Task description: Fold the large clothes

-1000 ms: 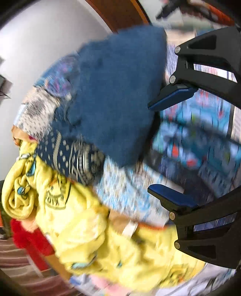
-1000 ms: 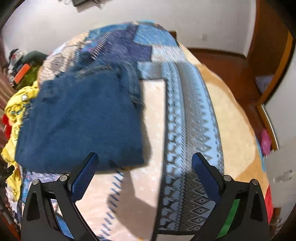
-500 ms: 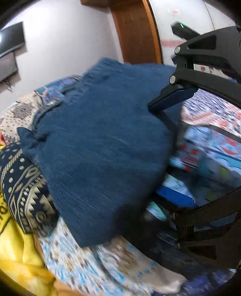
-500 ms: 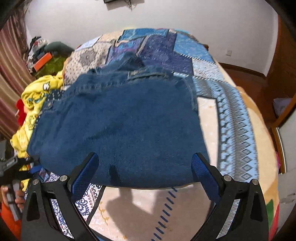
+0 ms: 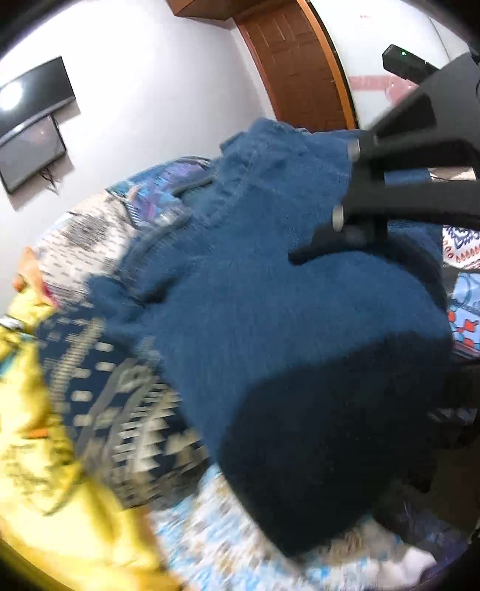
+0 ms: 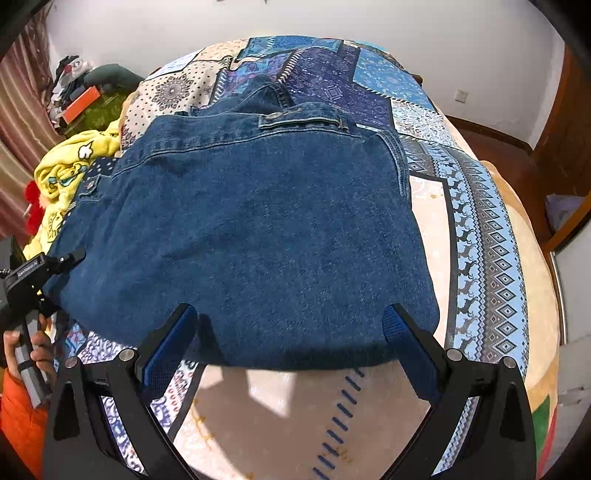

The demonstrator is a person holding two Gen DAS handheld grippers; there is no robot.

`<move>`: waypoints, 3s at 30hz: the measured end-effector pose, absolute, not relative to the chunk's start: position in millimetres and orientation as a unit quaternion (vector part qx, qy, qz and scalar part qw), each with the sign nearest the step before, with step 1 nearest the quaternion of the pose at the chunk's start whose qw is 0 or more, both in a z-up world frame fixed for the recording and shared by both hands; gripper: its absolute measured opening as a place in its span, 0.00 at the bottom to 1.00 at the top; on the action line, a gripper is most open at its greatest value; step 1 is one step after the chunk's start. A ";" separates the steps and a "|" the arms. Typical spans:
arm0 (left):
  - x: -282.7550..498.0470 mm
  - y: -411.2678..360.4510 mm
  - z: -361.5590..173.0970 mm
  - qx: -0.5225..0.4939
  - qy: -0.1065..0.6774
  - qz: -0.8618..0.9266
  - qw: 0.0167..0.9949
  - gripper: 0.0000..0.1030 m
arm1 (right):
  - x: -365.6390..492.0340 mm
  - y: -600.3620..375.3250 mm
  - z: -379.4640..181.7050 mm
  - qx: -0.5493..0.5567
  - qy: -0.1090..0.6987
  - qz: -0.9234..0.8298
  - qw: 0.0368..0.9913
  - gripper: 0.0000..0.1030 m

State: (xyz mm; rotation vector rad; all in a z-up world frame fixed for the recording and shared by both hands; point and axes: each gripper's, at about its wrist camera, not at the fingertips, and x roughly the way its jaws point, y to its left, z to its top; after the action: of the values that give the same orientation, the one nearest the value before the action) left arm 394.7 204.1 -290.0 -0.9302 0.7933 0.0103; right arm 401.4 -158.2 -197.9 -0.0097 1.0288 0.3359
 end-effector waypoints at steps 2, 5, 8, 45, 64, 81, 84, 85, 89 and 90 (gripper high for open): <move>388.1 209.9 -270.4 -0.433 0.353 -0.003 0.829 0.26 | 397.8 -156.2 -192.1 -0.009 0.488 0.160 0.858 0.97; 381.2 210.4 -232.9 -0.392 0.333 -0.003 0.857 0.25 | 392.0 -149.8 -180.1 -0.019 0.482 0.162 0.861 0.97; 366.7 203.5 -189.8 -0.343 0.299 -0.009 0.891 0.25 | 385.2 -137.3 -164.2 -0.025 0.470 0.172 0.866 0.97; 405.8 16.5 -110.5 -0.126 0.293 -0.102 0.942 0.25 | 387.4 -162.1 -162.6 0.046 0.462 0.195 0.864 1.00; 361.8 -89.5 -204.2 0.075 0.439 -0.221 0.868 0.69 | 352.2 -274.9 -151.5 0.118 0.459 0.116 0.873 1.00; 358.7 50.1 -168.2 0.004 0.410 -0.021 0.912 0.90 | 372.0 -146.1 -144.1 -0.006 0.435 0.221 0.873 1.00; 365.7 59.7 -190.0 -0.004 0.437 -0.008 0.899 0.90 | 382.9 -136.2 -162.5 -0.032 0.455 0.217 0.863 1.00; 369.0 59.8 -198.6 -0.006 0.448 -0.006 0.894 0.90 | 385.7 -136.3 -167.6 -0.036 0.461 0.213 0.861 1.00; 363.0 65.1 -217.9 -0.033 0.447 -0.002 0.894 0.98 | 390.8 -158.6 -194.1 -0.022 0.486 0.196 0.852 1.00; 362.2 66.2 -220.5 -0.039 0.445 0.000 0.895 1.00 | 389.3 -168.4 -199.2 -0.004 0.488 0.199 0.850 1.00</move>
State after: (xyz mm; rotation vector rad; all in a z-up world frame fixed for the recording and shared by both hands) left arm 362.2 66.2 -220.5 -0.0810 0.9223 -0.0006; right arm 389.3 -168.4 -199.2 -0.0076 1.0270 0.4182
